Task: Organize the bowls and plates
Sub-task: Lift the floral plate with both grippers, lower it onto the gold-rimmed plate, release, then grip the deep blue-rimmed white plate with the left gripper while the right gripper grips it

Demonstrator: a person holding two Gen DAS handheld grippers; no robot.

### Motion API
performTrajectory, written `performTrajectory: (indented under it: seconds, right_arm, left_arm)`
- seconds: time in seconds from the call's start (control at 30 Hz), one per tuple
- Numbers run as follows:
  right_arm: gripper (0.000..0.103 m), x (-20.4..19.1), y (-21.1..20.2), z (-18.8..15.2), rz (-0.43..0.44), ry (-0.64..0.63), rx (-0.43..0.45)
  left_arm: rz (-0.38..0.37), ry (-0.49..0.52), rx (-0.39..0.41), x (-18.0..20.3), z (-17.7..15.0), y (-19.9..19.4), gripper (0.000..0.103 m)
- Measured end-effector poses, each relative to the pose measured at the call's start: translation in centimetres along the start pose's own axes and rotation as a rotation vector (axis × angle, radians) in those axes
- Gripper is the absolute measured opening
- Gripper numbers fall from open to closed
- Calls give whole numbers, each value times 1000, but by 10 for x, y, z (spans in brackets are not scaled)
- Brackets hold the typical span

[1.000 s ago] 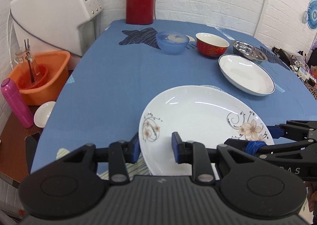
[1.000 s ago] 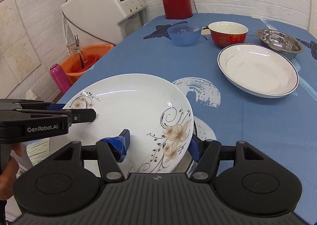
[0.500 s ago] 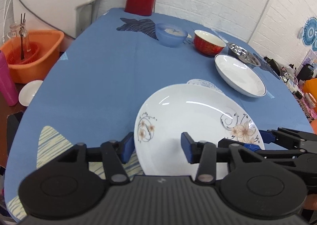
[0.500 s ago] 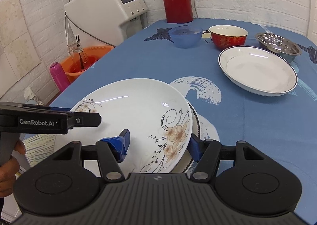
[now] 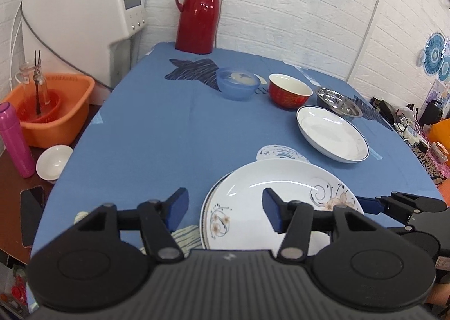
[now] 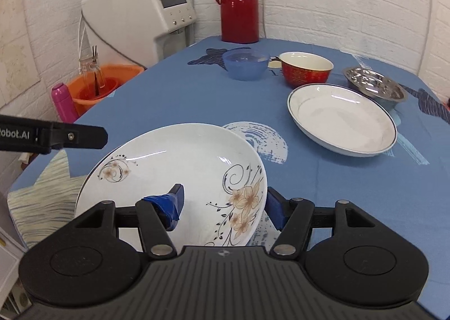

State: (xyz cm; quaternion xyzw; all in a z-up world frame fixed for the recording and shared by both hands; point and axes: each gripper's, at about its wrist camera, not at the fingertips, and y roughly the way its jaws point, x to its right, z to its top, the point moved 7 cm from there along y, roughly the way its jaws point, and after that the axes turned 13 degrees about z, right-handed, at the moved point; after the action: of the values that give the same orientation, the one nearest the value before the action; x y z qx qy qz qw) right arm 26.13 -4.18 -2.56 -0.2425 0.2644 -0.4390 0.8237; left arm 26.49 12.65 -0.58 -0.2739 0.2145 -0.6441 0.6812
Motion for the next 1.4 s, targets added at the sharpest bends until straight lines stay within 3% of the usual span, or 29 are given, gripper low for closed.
performTrajectory:
  seconds: [0.1, 0.33, 0.53, 0.7, 0.83, 1.0, 1.2, 1.3, 1.4]
  right_arm:
    - [47, 2, -3, -2, 53, 52, 3]
    - [47, 13, -20, 6, 47, 63, 54]
    - [48, 67, -44, 13, -29, 146, 83]
    - [49, 123, -55, 31, -105, 213, 91]
    - [49, 168, -38, 49, -169, 242, 38]
    - [50, 216, 4, 64, -187, 304, -54]
    - [53, 237, 41, 63, -170, 292, -151]
    - [56, 232, 45, 65, -164, 228, -140]
    - [60, 231, 44, 64, -158, 207, -104]
  left_arm:
    - [-6, 0, -9, 4, 1, 2, 55]
    - [-10, 21, -13, 13, 2, 1, 57]
    - [-59, 22, -74, 26, 10, 18, 57]
    - [-161, 50, -141, 59, 39, 47, 59]
    - [-213, 71, -231, 93, 65, 89, 61]
    - [-251, 115, -391, 138, 81, 149, 66]
    - [-240, 149, -407, 171, 90, 190, 66]
    - [-242, 150, -433, 179, 89, 206, 66]
    - [-240, 164, -403, 183, 92, 209, 66]
